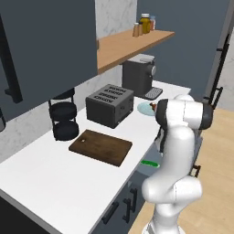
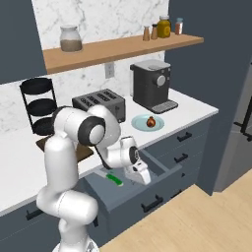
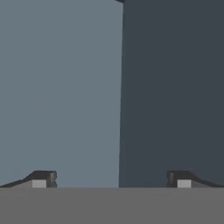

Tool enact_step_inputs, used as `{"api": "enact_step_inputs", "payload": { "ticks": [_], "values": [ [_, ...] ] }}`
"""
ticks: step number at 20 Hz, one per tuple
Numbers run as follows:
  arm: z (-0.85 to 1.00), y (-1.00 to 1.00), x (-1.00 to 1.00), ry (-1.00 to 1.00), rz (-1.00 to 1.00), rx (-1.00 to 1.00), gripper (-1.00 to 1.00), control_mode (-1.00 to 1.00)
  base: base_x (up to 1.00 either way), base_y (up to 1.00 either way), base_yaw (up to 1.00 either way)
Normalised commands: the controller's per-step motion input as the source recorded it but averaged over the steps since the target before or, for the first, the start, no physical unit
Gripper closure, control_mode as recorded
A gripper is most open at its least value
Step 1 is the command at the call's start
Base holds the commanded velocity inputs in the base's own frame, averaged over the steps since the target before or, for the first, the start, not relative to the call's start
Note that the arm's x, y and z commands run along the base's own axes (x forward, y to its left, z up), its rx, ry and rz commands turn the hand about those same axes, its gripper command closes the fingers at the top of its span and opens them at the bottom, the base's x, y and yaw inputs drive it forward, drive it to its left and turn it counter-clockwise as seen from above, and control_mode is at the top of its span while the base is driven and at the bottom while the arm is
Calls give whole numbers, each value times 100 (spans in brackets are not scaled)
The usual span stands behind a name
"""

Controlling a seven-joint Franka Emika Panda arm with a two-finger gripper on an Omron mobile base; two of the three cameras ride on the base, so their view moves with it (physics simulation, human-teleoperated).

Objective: Pick up the knife from the drawer and place it on the cutting board. Then place the meat from the plate to the cutting board.

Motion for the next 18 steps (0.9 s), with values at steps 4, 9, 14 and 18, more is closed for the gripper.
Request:
{"api": "enact_step_inputs", "payload": {
  "ticks": [4,9,14,18],
  "values": [
    [-3,-100,-86,0,3,9,-100,-100,0,0,0],
    [0,-100,-100,0,3,12,-100,-100,0,0,0],
    [7,-85,-95,-10,8,22,-100,-100,0,0,0],
    [46,47,4,-9,9,33,-100,-100,0,0,0]
  ]
}}
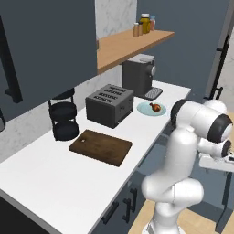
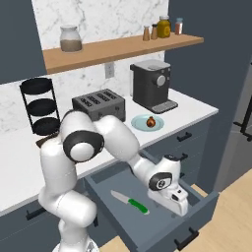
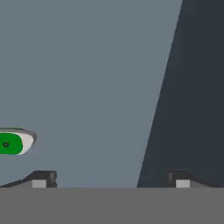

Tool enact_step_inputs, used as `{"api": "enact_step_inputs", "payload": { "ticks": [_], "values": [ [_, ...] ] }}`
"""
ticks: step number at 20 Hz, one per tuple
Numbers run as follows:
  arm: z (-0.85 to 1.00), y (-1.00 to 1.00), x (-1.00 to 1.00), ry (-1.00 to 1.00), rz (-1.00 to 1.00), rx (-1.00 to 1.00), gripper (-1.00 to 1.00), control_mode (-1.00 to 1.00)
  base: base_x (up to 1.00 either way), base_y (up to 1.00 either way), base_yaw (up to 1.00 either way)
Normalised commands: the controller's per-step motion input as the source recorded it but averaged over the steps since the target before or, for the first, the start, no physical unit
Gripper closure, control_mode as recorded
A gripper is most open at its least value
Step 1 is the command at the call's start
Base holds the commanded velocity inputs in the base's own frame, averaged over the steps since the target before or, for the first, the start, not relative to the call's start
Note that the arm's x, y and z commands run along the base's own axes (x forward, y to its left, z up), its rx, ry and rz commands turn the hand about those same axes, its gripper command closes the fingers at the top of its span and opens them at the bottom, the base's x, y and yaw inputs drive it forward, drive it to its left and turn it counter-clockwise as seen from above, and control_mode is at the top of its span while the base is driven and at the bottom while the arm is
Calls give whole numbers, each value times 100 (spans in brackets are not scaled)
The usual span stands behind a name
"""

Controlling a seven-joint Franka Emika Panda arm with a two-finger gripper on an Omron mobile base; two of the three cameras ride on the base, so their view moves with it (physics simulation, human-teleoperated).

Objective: Pick up the knife from the drawer and place it on the cutting board. Then place the meat from the plate to the cutting board.

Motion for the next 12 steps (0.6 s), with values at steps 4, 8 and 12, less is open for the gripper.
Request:
{"api": "enact_step_inputs", "payload": {
  "ticks": [4,8,12],
  "values": [
    [22,96,61,-9,1,30,-100,-100,0,0,0],
    [-36,46,66,0,-30,25,-100,-100,0,0,0],
    [-70,4,41,3,-40,11,-100,-100,0,0,0]
  ]
}}
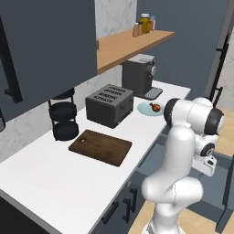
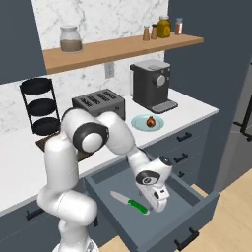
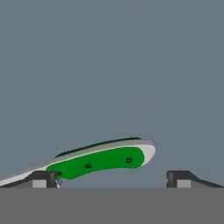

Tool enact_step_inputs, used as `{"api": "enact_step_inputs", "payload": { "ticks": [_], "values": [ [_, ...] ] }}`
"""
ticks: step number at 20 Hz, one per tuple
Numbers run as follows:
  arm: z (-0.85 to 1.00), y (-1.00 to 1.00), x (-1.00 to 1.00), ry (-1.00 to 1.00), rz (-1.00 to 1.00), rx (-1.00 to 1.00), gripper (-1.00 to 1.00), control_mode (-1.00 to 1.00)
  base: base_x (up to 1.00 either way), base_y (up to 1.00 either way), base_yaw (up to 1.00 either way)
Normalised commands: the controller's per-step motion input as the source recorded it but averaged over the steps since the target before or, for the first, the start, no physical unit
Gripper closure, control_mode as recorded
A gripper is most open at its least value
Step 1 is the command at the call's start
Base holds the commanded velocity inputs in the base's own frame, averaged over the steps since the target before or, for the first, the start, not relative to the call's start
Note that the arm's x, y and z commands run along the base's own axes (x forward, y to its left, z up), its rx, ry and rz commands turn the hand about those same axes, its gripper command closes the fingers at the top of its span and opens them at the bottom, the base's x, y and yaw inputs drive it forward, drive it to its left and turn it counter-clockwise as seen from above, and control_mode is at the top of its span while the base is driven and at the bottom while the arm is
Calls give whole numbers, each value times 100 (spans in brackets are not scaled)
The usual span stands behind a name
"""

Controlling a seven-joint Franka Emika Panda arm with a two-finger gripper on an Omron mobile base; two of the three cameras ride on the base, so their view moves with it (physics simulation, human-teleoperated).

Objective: Pick up the knife from the drawer and place it on the cutting board. Then place the meat from the plate to the cutting board.

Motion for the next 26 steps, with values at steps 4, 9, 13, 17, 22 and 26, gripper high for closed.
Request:
{"api": "enact_step_inputs", "payload": {
  "ticks": [4,9,13,17,22,26],
  "values": [
    [-35,0,38,0,-31,2,-100,-100,0,0,0],
    [-35,0,17,0,-19,0,-100,-100,0,0,0],
    [34,0,-23,2,-12,0,-100,-100,0,0,0],
    [75,3,-23,9,-1,0,-100,-100,0,0,0],
    [28,19,-1,7,1,-1,-100,-100,0,0,0],
    [-13,27,0,3,24,-10,-100,-100,0,0,0]
  ]
}}
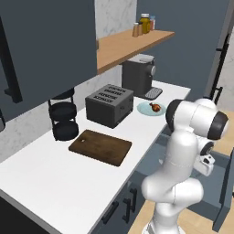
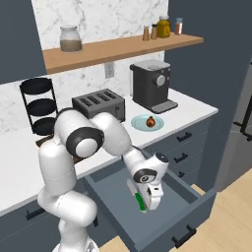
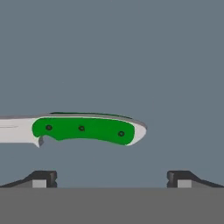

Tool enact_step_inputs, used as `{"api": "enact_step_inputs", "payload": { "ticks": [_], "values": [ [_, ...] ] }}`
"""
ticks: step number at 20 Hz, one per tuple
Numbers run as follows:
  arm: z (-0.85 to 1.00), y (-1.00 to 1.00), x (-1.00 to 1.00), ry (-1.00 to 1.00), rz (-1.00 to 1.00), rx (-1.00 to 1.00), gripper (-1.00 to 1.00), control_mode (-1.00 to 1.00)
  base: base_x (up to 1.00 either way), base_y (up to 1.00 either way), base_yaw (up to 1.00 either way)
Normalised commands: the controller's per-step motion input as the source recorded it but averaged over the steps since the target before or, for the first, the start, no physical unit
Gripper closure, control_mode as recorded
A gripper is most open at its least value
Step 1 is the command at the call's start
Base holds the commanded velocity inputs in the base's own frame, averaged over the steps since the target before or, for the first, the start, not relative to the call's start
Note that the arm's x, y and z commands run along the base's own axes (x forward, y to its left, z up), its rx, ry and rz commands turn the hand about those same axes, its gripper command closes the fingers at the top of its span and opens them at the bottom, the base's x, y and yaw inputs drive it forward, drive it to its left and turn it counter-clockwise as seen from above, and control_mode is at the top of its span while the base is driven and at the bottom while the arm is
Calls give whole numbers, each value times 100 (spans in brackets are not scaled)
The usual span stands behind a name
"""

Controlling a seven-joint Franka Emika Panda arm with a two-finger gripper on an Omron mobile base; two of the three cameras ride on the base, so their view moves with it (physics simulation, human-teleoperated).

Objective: Pick up the knife from the drawer and place it on the cutting board. Then place the meat from the plate to the cutting board.

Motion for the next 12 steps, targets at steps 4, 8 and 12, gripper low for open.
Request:
{"api": "enact_step_inputs", "payload": {
  "ticks": [4,8,12],
  "values": [
    [-42,5,0,0,45,-12,-100,-100,0,0,0],
    [-28,0,10,0,50,-8,-100,-100,0,0,0],
    [-7,0,30,0,45,-3,-100,-100,0,0,0]
  ]
}}
